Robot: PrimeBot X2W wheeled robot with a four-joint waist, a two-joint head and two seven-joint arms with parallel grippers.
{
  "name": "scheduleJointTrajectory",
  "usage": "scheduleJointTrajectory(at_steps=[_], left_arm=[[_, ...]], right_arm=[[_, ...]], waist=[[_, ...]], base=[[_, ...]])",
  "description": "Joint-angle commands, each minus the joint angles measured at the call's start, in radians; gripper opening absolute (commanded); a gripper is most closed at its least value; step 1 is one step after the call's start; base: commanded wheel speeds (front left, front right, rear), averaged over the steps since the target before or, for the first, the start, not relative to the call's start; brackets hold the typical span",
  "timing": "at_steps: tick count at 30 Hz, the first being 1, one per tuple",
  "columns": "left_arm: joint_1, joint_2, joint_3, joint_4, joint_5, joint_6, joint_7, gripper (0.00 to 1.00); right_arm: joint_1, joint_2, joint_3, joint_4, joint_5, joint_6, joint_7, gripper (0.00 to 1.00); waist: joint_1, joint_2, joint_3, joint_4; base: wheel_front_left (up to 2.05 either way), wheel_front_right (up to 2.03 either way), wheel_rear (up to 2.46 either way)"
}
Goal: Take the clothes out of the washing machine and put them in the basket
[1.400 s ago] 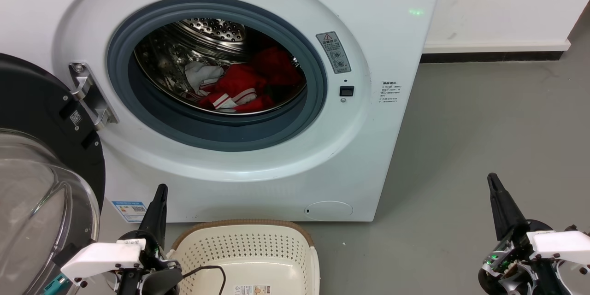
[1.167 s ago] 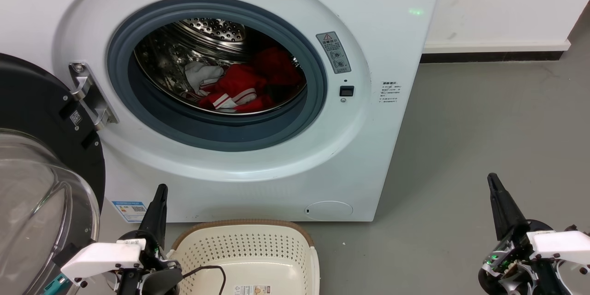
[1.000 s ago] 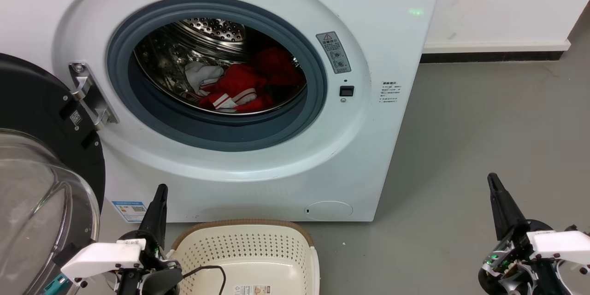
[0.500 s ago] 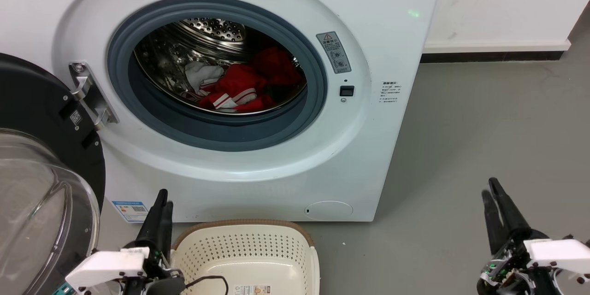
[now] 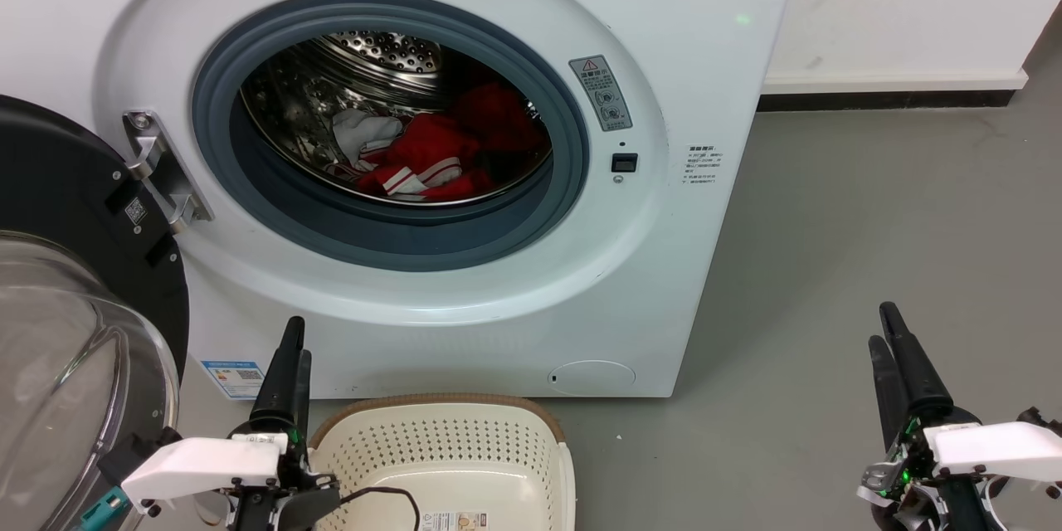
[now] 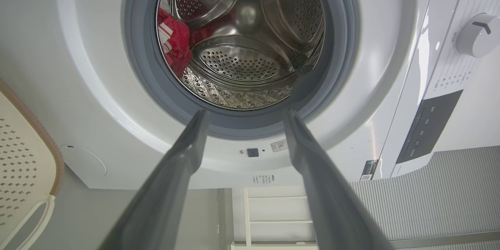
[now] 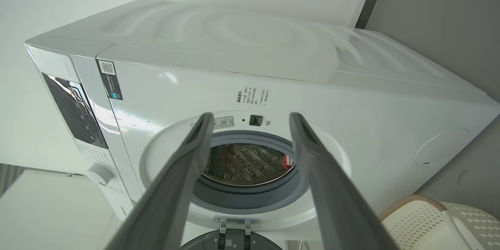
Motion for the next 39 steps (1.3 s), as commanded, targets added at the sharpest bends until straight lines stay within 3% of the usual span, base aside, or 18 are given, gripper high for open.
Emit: scheduleJointTrajectory(at_steps=[1,20,39], left_arm=[[-0.027,0.005,0.001,-0.03,0.04,0.0,-0.011,1.0],[-0.025,0.019,-0.024,-0.072,0.538,0.002,-0.085,1.0],[-0.052,0.04,-0.077,-0.028,0.847,0.014,-0.147,1.0]], right_arm=[[-0.008,-0.004,0.0,-0.027,-0.047,0.0,-0.011,1.0],[0.025,0.0,0.005,-0.085,-0.605,0.0,-0.085,1.0],[0.041,0.002,0.001,-0.1,-0.925,0.0,-0.138,1.0]], waist=[[0.0001,0.0,0.0,0.0],[0.0001,0.0,-0.003,0.0],[0.0001,0.0,-0.002,-0.003]], base=[[0.0,0.0,0.0],[0.0,0.0,0.0],[0.0,0.0,0.0]])
